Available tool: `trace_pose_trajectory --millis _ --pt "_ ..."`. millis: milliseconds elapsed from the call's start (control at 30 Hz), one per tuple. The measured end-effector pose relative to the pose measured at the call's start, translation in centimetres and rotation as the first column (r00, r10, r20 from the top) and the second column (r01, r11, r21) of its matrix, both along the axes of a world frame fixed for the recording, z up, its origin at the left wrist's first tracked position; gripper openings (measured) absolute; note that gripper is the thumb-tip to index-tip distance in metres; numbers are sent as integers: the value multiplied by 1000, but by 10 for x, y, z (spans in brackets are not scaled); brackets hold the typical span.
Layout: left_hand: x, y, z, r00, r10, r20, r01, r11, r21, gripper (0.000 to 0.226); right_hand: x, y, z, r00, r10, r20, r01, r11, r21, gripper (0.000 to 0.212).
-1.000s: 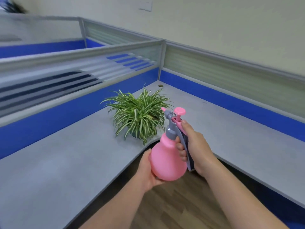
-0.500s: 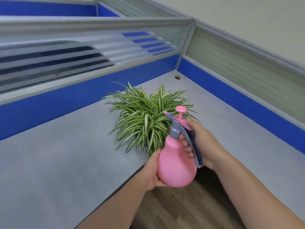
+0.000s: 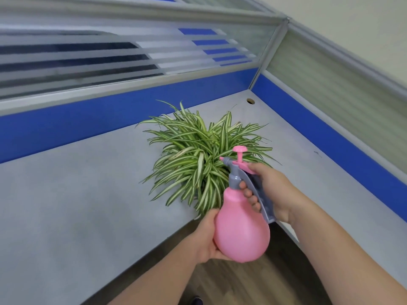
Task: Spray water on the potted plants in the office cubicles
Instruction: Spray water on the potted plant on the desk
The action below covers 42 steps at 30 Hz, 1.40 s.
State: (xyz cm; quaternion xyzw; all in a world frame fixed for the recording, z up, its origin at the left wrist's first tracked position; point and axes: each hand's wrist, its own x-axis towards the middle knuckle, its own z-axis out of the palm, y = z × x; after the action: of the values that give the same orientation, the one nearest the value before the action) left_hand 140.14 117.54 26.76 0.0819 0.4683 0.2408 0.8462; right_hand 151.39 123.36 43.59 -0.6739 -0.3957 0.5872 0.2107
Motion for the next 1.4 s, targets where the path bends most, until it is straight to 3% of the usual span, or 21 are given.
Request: trace_pose_trajectory --millis 1400 --pt "29 12 -12 975 221 26 -221 975 -17 55 7 45 4 979 201 -14 -201 974 -102 46"
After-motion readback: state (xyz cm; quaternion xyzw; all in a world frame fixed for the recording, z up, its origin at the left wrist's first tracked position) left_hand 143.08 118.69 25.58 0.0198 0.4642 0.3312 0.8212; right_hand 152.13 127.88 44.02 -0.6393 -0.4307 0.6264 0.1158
